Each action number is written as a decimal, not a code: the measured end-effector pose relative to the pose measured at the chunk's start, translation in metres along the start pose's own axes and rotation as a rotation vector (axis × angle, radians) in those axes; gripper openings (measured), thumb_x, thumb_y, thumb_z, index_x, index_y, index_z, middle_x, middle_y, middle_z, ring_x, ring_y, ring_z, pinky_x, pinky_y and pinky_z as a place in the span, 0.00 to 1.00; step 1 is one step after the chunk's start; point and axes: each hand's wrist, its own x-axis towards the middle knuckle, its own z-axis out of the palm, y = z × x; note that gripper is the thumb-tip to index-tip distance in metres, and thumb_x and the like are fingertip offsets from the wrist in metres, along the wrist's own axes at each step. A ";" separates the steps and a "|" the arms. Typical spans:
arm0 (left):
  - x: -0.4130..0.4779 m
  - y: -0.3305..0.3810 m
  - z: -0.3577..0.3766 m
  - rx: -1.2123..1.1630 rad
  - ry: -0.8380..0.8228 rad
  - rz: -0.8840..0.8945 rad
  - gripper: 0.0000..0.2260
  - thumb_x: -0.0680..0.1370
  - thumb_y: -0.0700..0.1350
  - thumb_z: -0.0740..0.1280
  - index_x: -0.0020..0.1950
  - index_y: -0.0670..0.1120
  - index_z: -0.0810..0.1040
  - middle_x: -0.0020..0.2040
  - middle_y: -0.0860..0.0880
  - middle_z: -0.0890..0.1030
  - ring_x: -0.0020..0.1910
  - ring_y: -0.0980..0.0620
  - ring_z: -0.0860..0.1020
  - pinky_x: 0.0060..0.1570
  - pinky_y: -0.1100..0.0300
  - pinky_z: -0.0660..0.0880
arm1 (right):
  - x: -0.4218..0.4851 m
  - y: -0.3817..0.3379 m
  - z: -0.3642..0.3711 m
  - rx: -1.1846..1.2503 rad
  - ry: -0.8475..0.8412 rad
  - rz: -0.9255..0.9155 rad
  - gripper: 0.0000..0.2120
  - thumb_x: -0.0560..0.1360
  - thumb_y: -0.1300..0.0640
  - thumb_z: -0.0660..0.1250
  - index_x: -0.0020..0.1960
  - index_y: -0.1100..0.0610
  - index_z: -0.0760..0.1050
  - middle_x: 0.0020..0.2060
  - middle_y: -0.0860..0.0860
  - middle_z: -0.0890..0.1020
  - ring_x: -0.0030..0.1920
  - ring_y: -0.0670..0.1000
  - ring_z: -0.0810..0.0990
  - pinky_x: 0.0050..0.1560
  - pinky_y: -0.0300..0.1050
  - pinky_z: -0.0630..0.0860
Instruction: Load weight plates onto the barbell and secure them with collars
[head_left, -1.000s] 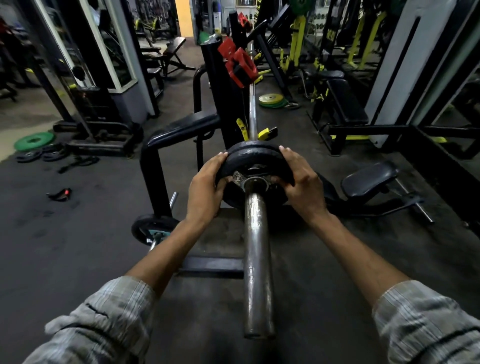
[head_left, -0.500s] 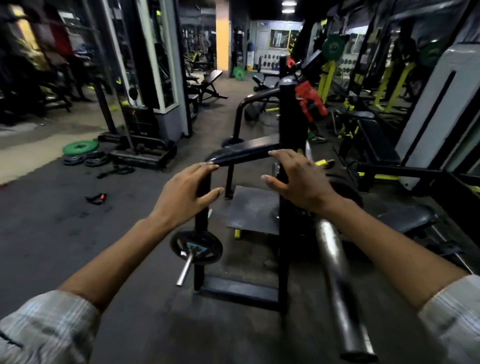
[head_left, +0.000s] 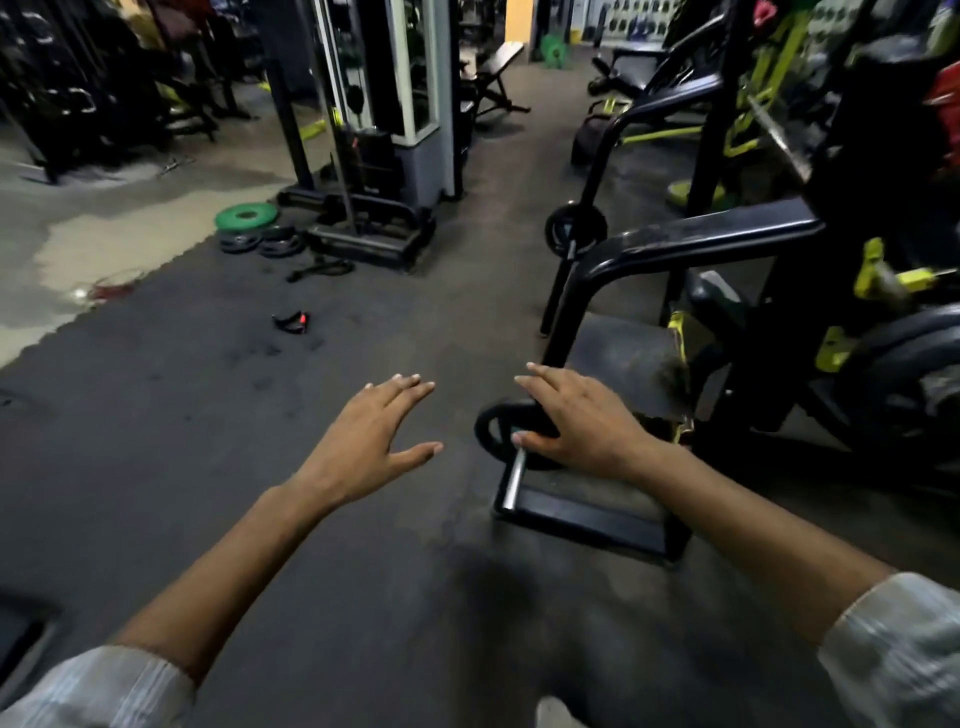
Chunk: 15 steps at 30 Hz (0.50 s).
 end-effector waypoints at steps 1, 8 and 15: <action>0.001 -0.017 0.005 -0.002 -0.022 -0.012 0.39 0.76 0.72 0.57 0.81 0.53 0.62 0.81 0.51 0.66 0.81 0.51 0.60 0.80 0.52 0.52 | 0.013 -0.004 0.012 0.010 -0.014 -0.001 0.38 0.77 0.35 0.67 0.80 0.54 0.64 0.80 0.54 0.66 0.78 0.57 0.68 0.75 0.55 0.67; 0.056 -0.132 0.058 -0.066 -0.148 -0.084 0.41 0.74 0.74 0.56 0.82 0.53 0.61 0.81 0.51 0.66 0.82 0.51 0.60 0.80 0.51 0.53 | 0.129 0.007 0.090 0.085 -0.095 0.012 0.37 0.77 0.35 0.66 0.79 0.53 0.65 0.80 0.55 0.67 0.79 0.57 0.67 0.76 0.57 0.67; 0.157 -0.222 0.061 -0.068 -0.231 -0.141 0.43 0.74 0.77 0.53 0.81 0.52 0.62 0.80 0.50 0.67 0.81 0.49 0.62 0.80 0.47 0.56 | 0.266 0.044 0.114 0.149 -0.195 0.054 0.38 0.77 0.33 0.64 0.79 0.53 0.64 0.79 0.55 0.67 0.79 0.57 0.66 0.75 0.57 0.67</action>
